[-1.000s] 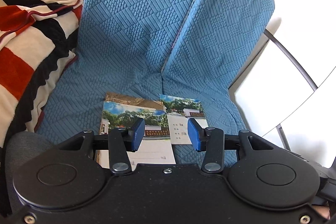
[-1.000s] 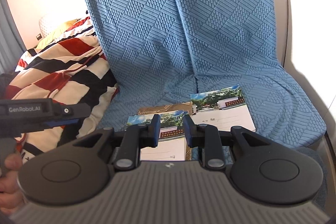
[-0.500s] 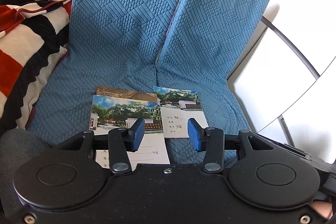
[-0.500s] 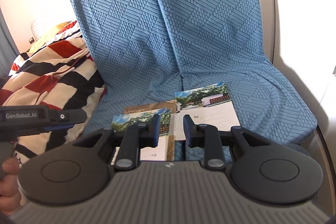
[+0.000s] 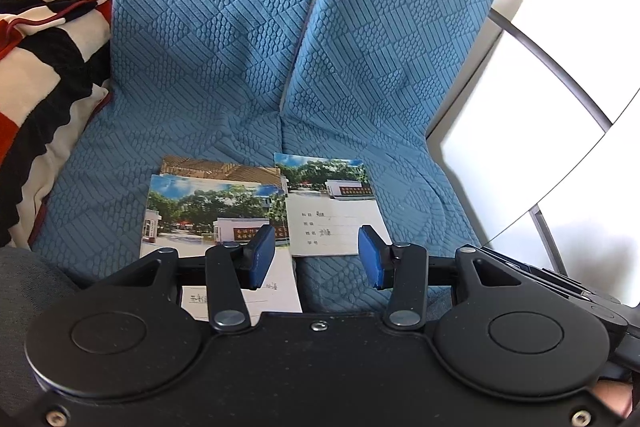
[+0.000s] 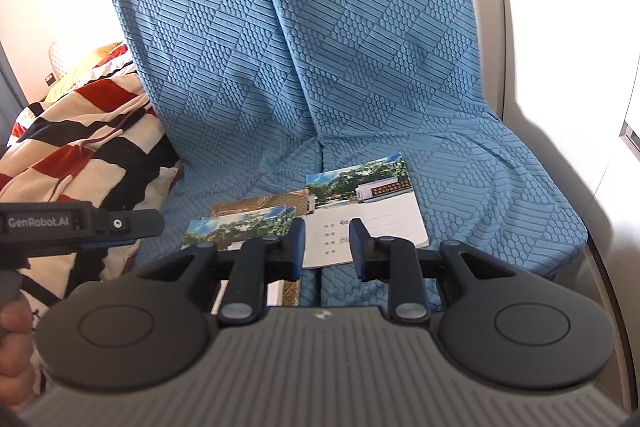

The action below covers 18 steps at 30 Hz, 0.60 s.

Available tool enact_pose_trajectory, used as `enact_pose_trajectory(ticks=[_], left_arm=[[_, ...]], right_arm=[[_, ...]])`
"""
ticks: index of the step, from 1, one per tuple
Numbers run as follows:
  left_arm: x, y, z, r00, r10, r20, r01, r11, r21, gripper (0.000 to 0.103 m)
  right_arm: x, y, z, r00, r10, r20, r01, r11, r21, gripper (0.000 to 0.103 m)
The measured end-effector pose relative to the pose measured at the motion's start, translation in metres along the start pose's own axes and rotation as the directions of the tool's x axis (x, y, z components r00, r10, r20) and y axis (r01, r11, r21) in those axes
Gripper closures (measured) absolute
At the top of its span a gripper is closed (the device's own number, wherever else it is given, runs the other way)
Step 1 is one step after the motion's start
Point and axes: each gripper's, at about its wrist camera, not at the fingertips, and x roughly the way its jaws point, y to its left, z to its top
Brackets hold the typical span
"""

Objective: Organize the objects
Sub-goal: 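Pull both open grippers back up above the seat, then move both grippers toward the last loose photo form cards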

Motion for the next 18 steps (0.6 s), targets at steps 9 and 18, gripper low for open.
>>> enact_pose_trajectory(ticks=[9, 18], left_arm=[[0.014, -0.013, -0.001, 1.0, 0.003, -0.019, -0.003, 1.0, 0.008, 0.059], [0.033, -0.019, 0.0, 0.999, -0.009, -0.046, 0.009, 1.0, 0.016, 0.058]], right_arm=[[0.007, -0.02, -0.004, 1.0, 0.002, -0.007, -0.001, 0.999, 0.05, 0.075], [0.026, -0.041, -0.011, 0.998, 0.023, -0.063, -0.014, 0.989, 0.148, 0.075]])
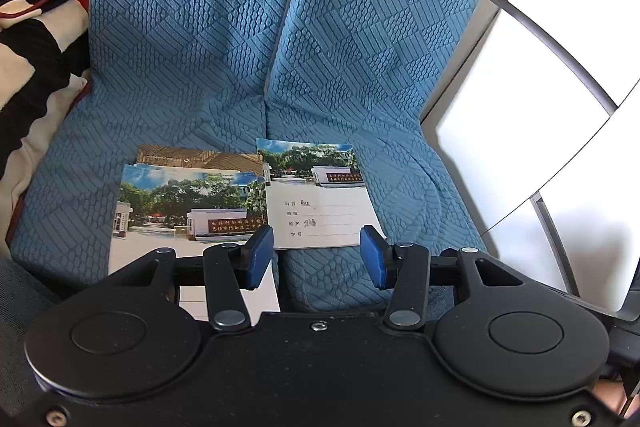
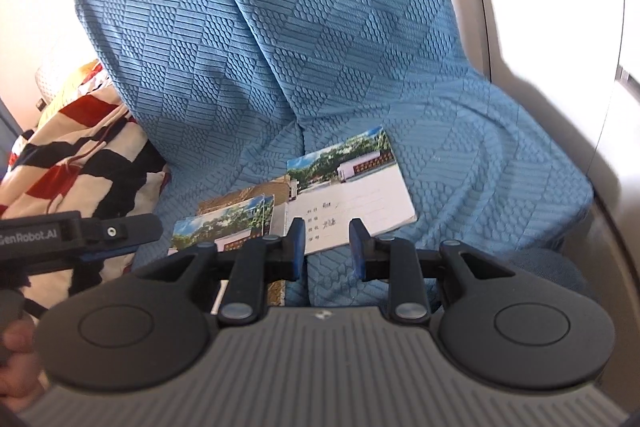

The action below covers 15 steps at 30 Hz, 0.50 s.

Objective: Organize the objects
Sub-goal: 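Move both grippers toward the last loose photo form cards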

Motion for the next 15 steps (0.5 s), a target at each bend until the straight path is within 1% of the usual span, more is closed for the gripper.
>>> enact_pose_trajectory(ticks=[1, 2, 3, 4, 6, 8, 10, 12, 15], left_arm=[[0.002, 0.0, 0.001, 1.0, -0.001, -0.003, 0.001, 1.0, 0.0, 0.058], [0.005, 0.001, 0.002, 1.0, 0.0, -0.005, 0.0, 1.0, -0.001, 0.058], [0.007, 0.001, 0.002, 1.0, 0.001, -0.009, -0.001, 1.0, -0.002, 0.057], [0.009, 0.001, 0.003, 1.0, 0.001, -0.012, -0.001, 1.0, -0.003, 0.057], [0.013, 0.003, 0.004, 1.0, 0.001, -0.018, -0.001, 1.0, -0.003, 0.057], [0.016, 0.007, 0.005, 1.0, 0.004, -0.022, -0.005, 1.0, -0.006, 0.057], [0.02, 0.012, 0.006, 1.0, 0.007, -0.029, -0.007, 1.0, -0.011, 0.057], [0.025, 0.018, 0.007, 0.999, 0.009, -0.034, -0.009, 1.0, -0.018, 0.057], [0.035, 0.031, 0.009, 0.998, 0.018, -0.052, -0.02, 0.999, -0.038, 0.057]], right_arm=[[0.003, -0.001, 0.0, 1.0, -0.001, -0.005, 0.002, 1.0, 0.006, 0.075], [0.006, -0.002, -0.001, 1.0, -0.001, -0.009, 0.001, 1.0, 0.012, 0.07], [0.008, -0.003, -0.001, 1.0, 0.0, -0.01, 0.0, 1.0, 0.02, 0.058], [0.011, -0.004, -0.001, 1.0, 0.002, -0.011, -0.002, 1.0, 0.031, 0.048], [0.019, -0.008, -0.002, 1.0, 0.016, -0.026, -0.015, 0.998, 0.062, 0.047], [0.032, -0.016, -0.004, 0.997, 0.046, -0.062, -0.037, 0.989, 0.14, 0.047], [0.046, -0.024, -0.006, 0.992, 0.082, -0.095, -0.058, 0.971, 0.23, 0.047], [0.062, -0.031, -0.01, 0.986, 0.117, -0.122, -0.073, 0.944, 0.323, 0.048], [0.089, -0.04, -0.018, 0.972, 0.174, -0.156, -0.083, 0.881, 0.467, 0.048]])
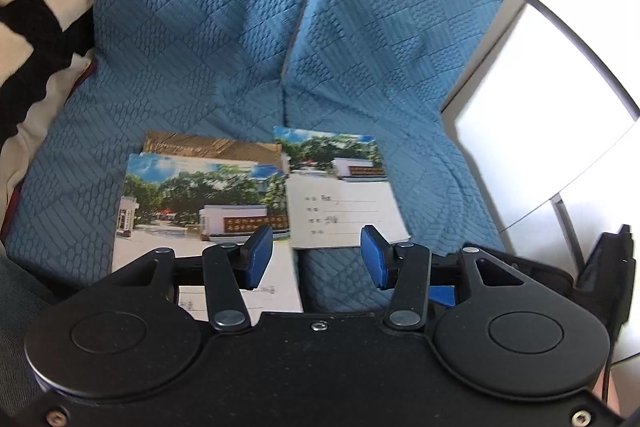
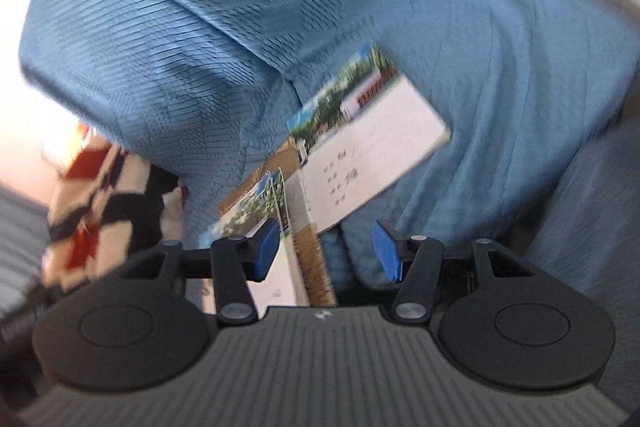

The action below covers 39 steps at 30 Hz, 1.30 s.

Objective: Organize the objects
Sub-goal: 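Move both grippers toward the last loose photo form cards, then close the right gripper on a photo form card while the left gripper closes on another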

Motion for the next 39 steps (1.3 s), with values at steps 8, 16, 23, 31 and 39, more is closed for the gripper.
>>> enact_pose_trajectory(ticks=[8, 16, 23, 31, 39], left_arm=[[0.026, 0.029, 0.009, 0.999, 0.025, -0.047, -0.027, 0.999, -0.039, 0.057], [0.045, 0.049, 0.017, 0.997, 0.019, -0.081, -0.025, 0.997, -0.074, 0.057], [0.052, 0.058, 0.02, 0.996, 0.014, -0.092, -0.022, 0.996, -0.085, 0.057], [0.053, 0.065, 0.017, 0.996, 0.009, -0.094, -0.018, 0.995, -0.102, 0.057], [0.046, 0.07, 0.015, 0.997, 0.008, -0.08, -0.017, 0.994, -0.111, 0.057]], right_arm=[[0.067, -0.016, 0.002, 0.994, 0.049, -0.101, -0.025, 0.973, 0.228, 0.05], [0.111, -0.029, -0.003, 0.988, 0.058, -0.145, 0.005, 0.916, 0.401, 0.055], [0.124, -0.032, -0.008, 0.991, 0.046, -0.129, 0.027, 0.86, 0.51, 0.061], [0.12, -0.029, -0.016, 0.996, -0.048, -0.077, 0.085, 0.795, 0.6, 0.071], [0.127, -0.017, -0.016, 0.993, -0.12, -0.018, 0.108, 0.797, 0.595, 0.071]])
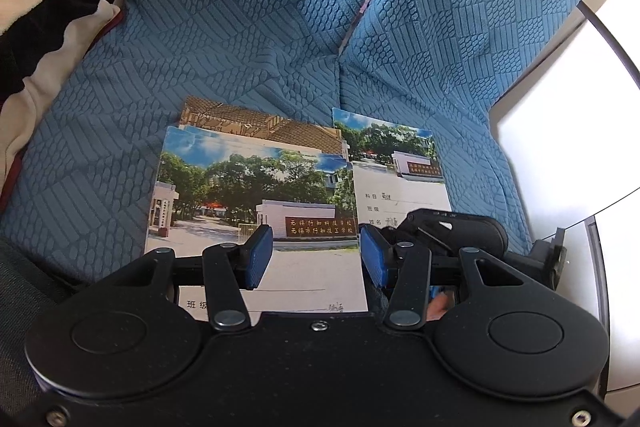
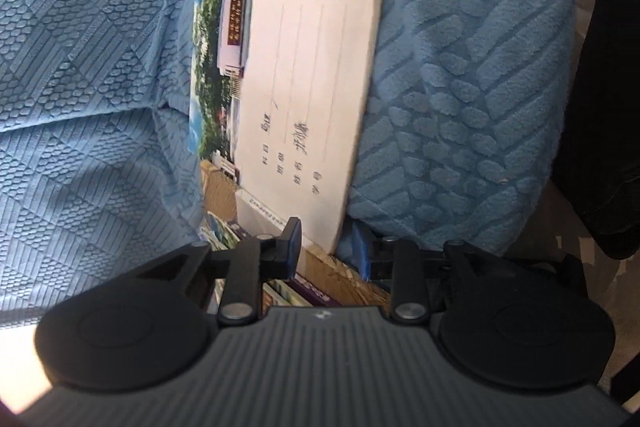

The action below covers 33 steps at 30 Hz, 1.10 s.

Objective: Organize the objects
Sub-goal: 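Close the right gripper on a photo form card while the left gripper closes on another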

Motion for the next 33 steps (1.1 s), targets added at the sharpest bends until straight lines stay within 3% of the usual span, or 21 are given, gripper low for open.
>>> enact_pose_trajectory(ticks=[2, 4, 13, 17, 22, 27, 33], left_arm=[[-0.002, 0.002, 0.0, 1.0, -0.003, 0.002, 0.003, 1.0, -0.006, 0.057], [-0.003, 0.003, 0.0, 1.0, -0.009, 0.006, 0.009, 1.0, -0.012, 0.057], [0.008, 0.003, 0.008, 0.992, -0.125, -0.034, 0.123, 0.99, -0.069, 0.057], [0.028, 0.002, 0.015, 0.97, -0.23, -0.076, 0.216, 0.964, -0.153, 0.057], [0.065, -0.005, 0.026, 0.942, -0.311, -0.129, 0.266, 0.921, -0.283, 0.06], [0.098, -0.019, 0.038, 0.941, -0.284, -0.183, 0.216, 0.922, -0.32, 0.06], [0.146, -0.02, 0.029, 0.912, -0.313, -0.265, 0.162, 0.868, -0.469, 0.063]], right_arm=[[0.003, 0.003, 0.0, 1.0, -0.005, 0.008, 0.005, 1.0, -0.014, 0.073], [0.003, 0.001, 0.0, 1.0, -0.027, 0.012, 0.027, 0.999, -0.022, 0.09], [-0.013, -0.003, 0.007, 0.999, 0.035, 0.018, -0.034, 0.998, -0.05, 0.097], [-0.026, -0.003, 0.015, 0.998, 0.061, 0.021, -0.06, 0.996, -0.069, 0.097], [-0.039, -0.006, 0.024, 0.995, 0.103, 0.013, -0.102, 0.993, -0.063, 0.099], [-0.045, -0.004, 0.03, 0.99, 0.139, 0.002, -0.139, 0.989, -0.059, 0.099], [-0.049, -0.003, 0.037, 0.982, 0.189, -0.027, -0.191, 0.979, -0.073, 0.099]])
